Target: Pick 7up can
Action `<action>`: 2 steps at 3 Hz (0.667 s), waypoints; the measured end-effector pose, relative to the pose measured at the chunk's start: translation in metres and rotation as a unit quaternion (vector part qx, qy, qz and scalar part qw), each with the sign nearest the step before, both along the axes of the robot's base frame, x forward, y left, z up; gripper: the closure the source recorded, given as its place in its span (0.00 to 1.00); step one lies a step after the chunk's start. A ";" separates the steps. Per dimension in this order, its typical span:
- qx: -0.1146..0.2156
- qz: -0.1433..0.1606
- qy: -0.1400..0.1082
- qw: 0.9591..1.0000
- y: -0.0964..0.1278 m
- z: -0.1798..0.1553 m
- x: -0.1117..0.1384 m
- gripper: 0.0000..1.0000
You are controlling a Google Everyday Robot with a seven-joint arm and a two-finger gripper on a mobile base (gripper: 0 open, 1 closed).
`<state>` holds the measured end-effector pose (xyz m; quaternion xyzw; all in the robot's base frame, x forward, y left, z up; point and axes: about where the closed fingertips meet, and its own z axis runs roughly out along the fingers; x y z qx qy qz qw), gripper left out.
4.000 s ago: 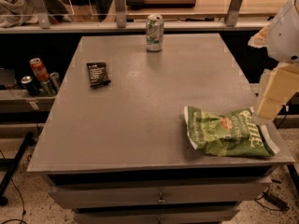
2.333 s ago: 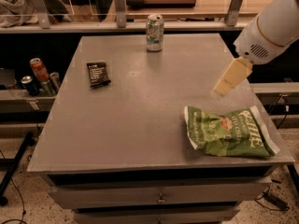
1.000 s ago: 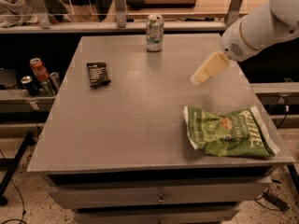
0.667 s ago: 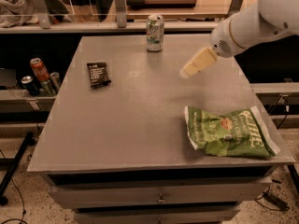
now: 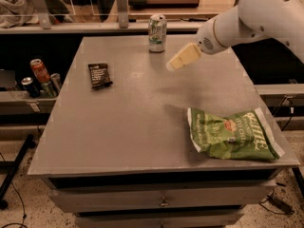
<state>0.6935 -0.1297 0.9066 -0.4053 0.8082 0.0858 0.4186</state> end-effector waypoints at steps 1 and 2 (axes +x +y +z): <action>0.022 -0.013 -0.007 1.000 0.011 -0.005 0.020 0.00; 0.041 -0.029 -0.016 0.999 0.018 -0.007 0.041 0.00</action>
Offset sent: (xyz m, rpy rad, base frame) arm 0.0684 0.0218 -0.0081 0.1362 -0.0611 -0.1104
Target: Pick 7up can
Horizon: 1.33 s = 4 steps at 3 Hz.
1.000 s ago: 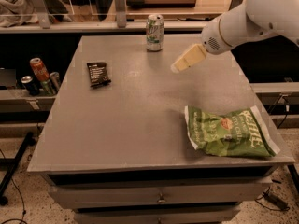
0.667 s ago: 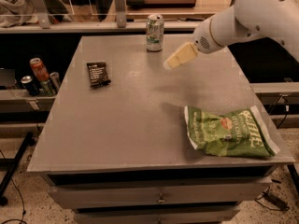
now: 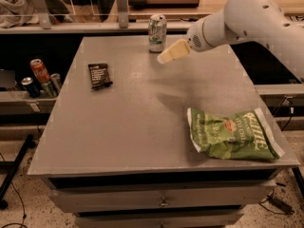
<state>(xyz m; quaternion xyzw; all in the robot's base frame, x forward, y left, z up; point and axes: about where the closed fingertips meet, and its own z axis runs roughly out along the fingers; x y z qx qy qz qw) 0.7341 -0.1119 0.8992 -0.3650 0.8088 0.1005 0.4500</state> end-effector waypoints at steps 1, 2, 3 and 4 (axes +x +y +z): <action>0.008 -0.007 -0.009 1.000 0.011 -0.001 0.020 0.00; 0.014 -0.016 -0.019 1.000 0.021 -0.001 0.038 0.00; 0.018 -0.031 -0.025 0.999 0.028 -0.005 0.055 0.00; 0.028 -0.044 -0.028 0.998 0.033 -0.010 0.069 0.00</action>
Offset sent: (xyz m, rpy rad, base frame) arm 0.0614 0.0271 0.0023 0.0426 -0.0696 -0.0612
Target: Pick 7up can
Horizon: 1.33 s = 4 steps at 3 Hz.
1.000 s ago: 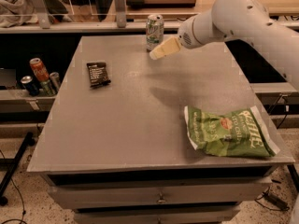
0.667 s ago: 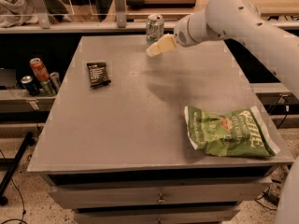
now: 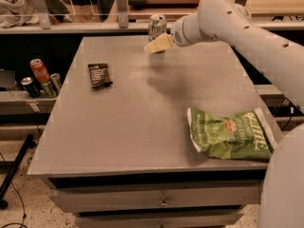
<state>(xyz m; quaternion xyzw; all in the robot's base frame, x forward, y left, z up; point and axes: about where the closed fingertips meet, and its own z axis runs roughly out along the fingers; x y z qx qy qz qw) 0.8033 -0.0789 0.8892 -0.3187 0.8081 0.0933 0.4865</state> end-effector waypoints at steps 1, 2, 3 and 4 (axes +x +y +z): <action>0.015 -0.012 -0.001 1.000 0.005 -0.005 0.013 0.00; 0.027 -0.020 -0.003 0.999 0.011 -0.008 0.023 0.00; 0.039 -0.028 -0.004 0.999 0.018 -0.010 0.033 0.00; 0.047 -0.031 -0.003 0.998 0.024 -0.011 0.041 0.00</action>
Offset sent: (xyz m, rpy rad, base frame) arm 0.0361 0.0138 -0.0071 0.0859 -0.0161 -0.0651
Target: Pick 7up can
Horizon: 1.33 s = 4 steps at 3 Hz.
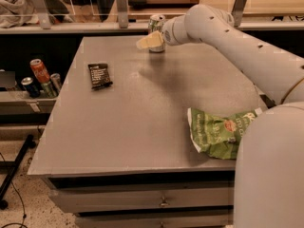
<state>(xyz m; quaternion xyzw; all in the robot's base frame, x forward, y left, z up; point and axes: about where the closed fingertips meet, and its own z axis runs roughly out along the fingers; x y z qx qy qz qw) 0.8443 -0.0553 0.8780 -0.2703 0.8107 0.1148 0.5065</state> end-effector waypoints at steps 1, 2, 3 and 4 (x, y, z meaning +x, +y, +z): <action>0.007 -0.002 0.001 1.000 0.005 -0.001 0.007 0.19; 0.011 0.000 0.002 1.000 0.007 -0.002 0.011 0.41; 0.012 0.001 0.002 1.000 0.006 -0.002 0.012 0.65; 0.009 0.003 -0.003 1.000 0.000 0.004 0.009 0.88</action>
Offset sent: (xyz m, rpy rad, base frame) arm 0.0161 0.0055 0.0015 0.0328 -0.0002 -0.0041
